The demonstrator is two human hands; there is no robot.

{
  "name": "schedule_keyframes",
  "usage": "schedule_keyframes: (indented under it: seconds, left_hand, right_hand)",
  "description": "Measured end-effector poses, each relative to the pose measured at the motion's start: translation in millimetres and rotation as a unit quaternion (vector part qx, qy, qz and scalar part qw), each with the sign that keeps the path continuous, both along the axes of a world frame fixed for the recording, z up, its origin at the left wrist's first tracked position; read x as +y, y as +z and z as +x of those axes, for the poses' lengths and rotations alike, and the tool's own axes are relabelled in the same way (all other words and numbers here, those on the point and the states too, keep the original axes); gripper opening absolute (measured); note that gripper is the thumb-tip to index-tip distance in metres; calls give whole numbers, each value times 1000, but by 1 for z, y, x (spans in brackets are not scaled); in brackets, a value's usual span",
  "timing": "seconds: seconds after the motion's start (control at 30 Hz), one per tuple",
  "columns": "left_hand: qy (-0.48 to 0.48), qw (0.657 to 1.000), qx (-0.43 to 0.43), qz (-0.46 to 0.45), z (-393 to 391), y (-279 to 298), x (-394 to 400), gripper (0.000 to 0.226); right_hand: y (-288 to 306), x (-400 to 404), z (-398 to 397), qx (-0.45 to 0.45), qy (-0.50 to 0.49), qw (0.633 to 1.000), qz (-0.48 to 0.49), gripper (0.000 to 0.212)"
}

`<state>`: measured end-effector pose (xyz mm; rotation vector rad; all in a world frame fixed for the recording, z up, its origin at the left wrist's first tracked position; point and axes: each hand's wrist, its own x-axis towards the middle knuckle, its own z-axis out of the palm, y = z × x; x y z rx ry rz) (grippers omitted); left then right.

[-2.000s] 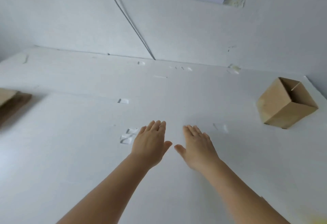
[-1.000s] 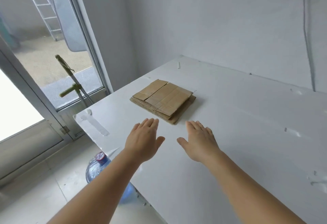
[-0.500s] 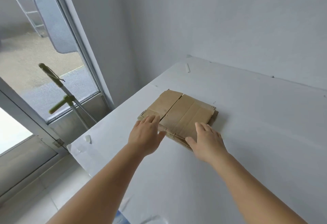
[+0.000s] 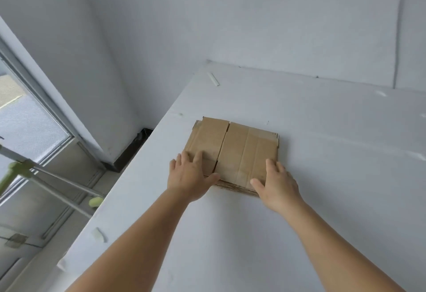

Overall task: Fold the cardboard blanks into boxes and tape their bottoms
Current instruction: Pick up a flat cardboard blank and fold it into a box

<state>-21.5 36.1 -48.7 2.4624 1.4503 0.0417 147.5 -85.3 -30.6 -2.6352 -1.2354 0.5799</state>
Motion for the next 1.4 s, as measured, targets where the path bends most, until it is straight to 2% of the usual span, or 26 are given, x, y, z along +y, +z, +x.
schedule_keyframes:
  seconds: [0.23,0.33,0.43,0.6,0.87,1.1,1.4]
  left_hand:
    - [-7,995,-99,32,-8,1,1,73]
    - [-15,988,-151,16,-6,10,-6,69]
    - [-29,980,-197,-8,4,22,-21,76]
    - [-74,972,-220,-28,35,37,-61,84]
    - [-172,957,-225,-55,105,50,-157,78]
    - [-240,944,-211,-83,164,61,-280,85]
    - [-303,924,-215,-90,240,72,-432,74]
  right_hand:
    - [3,-7,-15,38,-71,993,92,71]
    - [13,-19,-15,30,-88,985,142,70]
    - [22,-38,-10,24,-111,978,172,70]
    - [39,-85,12,9,-158,966,204,68]
    - [53,-205,59,-3,-243,945,220,68]
    - [67,-341,104,-16,-286,936,207,67]
    - [80,-509,160,-19,-332,918,215,66]
